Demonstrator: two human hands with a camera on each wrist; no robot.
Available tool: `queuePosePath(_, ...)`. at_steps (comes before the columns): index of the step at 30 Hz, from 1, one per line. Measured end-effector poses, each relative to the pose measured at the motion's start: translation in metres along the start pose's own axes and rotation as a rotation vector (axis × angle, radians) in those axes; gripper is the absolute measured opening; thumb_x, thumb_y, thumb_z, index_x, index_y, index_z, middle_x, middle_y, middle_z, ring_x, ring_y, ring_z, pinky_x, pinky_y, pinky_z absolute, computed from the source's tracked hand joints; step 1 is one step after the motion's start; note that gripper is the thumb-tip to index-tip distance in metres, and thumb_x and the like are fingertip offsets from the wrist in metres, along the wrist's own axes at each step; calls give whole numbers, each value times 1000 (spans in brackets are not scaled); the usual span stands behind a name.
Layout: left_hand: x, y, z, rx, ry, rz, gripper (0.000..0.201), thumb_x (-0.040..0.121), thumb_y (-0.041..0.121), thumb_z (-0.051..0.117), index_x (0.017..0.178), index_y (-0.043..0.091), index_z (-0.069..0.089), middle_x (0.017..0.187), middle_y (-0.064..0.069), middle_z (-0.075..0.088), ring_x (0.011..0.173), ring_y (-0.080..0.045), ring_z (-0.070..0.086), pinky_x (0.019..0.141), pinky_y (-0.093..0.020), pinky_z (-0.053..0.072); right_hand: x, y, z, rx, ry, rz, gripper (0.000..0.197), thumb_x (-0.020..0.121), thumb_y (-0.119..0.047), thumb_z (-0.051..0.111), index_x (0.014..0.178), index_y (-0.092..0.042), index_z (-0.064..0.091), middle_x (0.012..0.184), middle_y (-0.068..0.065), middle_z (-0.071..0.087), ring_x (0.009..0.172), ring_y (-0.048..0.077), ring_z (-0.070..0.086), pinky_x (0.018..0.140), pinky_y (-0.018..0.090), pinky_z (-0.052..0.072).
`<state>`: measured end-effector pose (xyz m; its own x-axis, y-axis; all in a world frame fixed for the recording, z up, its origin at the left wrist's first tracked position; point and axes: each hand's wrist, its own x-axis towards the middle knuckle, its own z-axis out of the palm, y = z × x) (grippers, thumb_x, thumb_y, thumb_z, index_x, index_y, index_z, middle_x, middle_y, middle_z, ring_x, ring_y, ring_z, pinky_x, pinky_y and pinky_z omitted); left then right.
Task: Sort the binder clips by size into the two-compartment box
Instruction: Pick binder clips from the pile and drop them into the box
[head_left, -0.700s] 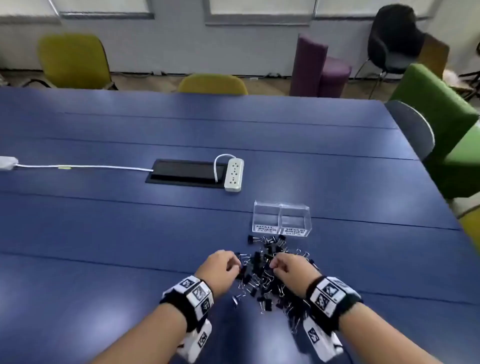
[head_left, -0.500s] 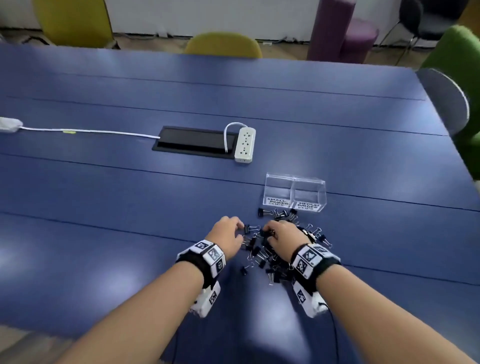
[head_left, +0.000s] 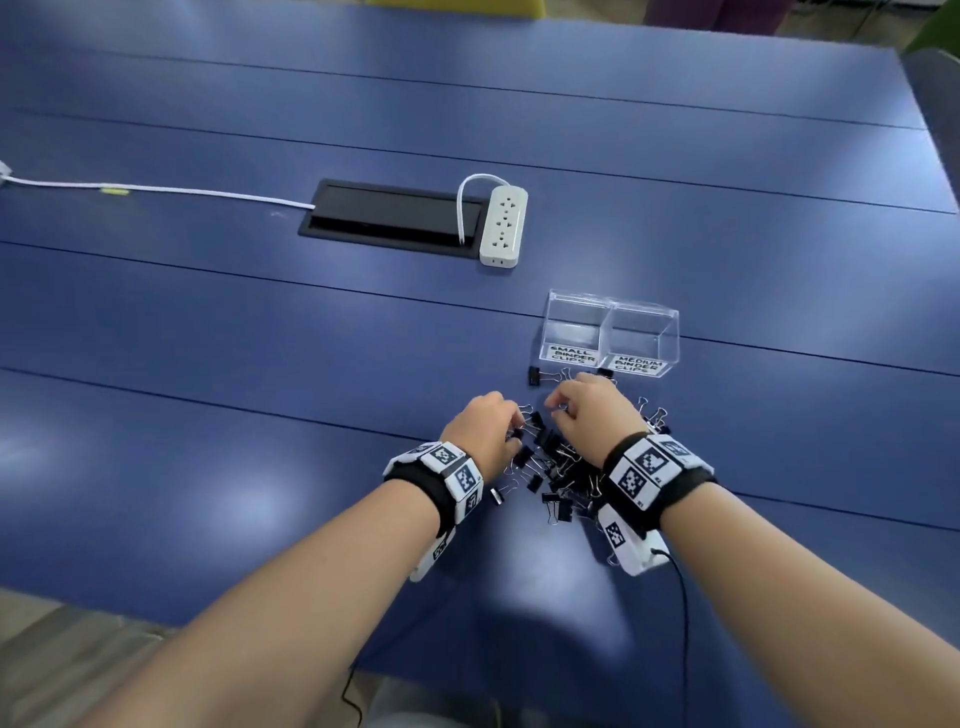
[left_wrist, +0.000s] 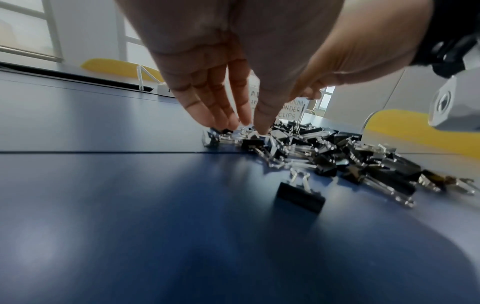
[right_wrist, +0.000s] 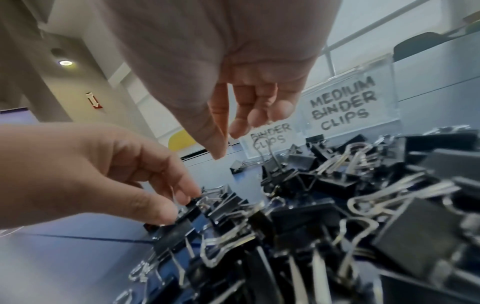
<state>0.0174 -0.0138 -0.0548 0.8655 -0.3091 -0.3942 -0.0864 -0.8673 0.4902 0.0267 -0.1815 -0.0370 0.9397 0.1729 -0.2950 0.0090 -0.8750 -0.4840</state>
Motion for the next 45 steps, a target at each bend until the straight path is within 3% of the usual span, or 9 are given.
queuePosePath(9, 6, 5, 10, 103, 52, -62, 26, 89, 25, 58, 108, 8, 57, 116, -11, 51, 113, -28, 47, 90, -43, 48, 13, -8, 15, -300, -114, -84, 28, 86, -26, 56, 114, -22, 61, 118, -1, 59, 117, 23, 41, 102, 35, 32)
queuePosePath(14, 5, 4, 11, 14, 90, -75, 19, 85, 25, 60, 99, 13, 56, 106, -7, 60, 106, -27, 48, 87, -40, 47, 13, -7, 18, -201, -86, -35, 17, 84, -22, 58, 101, -20, 57, 112, 0, 61, 114, 22, 44, 102, 34, 30)
queuePosePath(19, 0, 0, 8, -221, 115, -182, 10, 83, 25, 64, 86, 21, 55, 88, -1, 61, 85, -19, 55, 80, -32, 50, 14, -5, 9, 91, -51, 29, 16, 78, -12, 63, 70, -24, 55, 80, -2, 62, 86, 18, 55, 81, 30, 45)
queuePosePath(24, 8, 7, -12, -363, 159, -190, 11, 85, 26, 65, 85, 20, 56, 73, 9, 55, 71, -15, 55, 68, -27, 46, 27, 0, -32, 309, 258, 96, 3, 84, -16, 61, 83, -17, 59, 75, -6, 60, 66, 7, 53, 64, 18, 43)
queuePosePath(29, 35, 33, -42, -364, 229, -98, 10, 87, 21, 63, 94, 14, 61, 81, 4, 58, 75, -14, 54, 71, -23, 40, 51, 10, -60, 211, 327, 100, 9, 89, -14, 54, 95, -14, 60, 92, 3, 61, 78, 17, 56, 79, 30, 50)
queuePosePath(34, 68, 59, -64, -274, 239, -36, 11, 87, 19, 61, 95, 12, 64, 95, -6, 66, 88, -21, 61, 77, -29, 48, 30, 14, -51, 219, 328, 113, 11, 87, -13, 52, 90, -16, 62, 87, 3, 63, 74, 16, 55, 74, 27, 47)
queuePosePath(39, 78, 67, -62, -212, 167, -17, 15, 89, 20, 58, 101, 12, 62, 104, -10, 65, 93, -26, 62, 81, -30, 50, -9, 11, -10, 96, 109, 32, 15, 87, -13, 53, 91, -13, 67, 94, 3, 65, 92, 21, 57, 88, 32, 47)
queuePosePath(42, 66, 60, -58, -214, 161, -11, 17, 90, 22, 57, 106, 16, 60, 97, -7, 64, 85, -25, 62, 79, -34, 52, -20, 8, 13, -44, 29, -93, 17, 86, -17, 57, 98, -16, 70, 99, 6, 61, 101, 26, 48, 92, 35, 43)
queuePosePath(45, 41, 41, -53, -232, 164, -19, 15, 89, 20, 57, 104, 19, 61, 78, 6, 56, 69, -16, 56, 66, -26, 48, -20, 7, 18, -168, 31, -131, 21, 86, -18, 58, 102, -19, 71, 100, 7, 59, 101, 30, 45, 92, 41, 45)
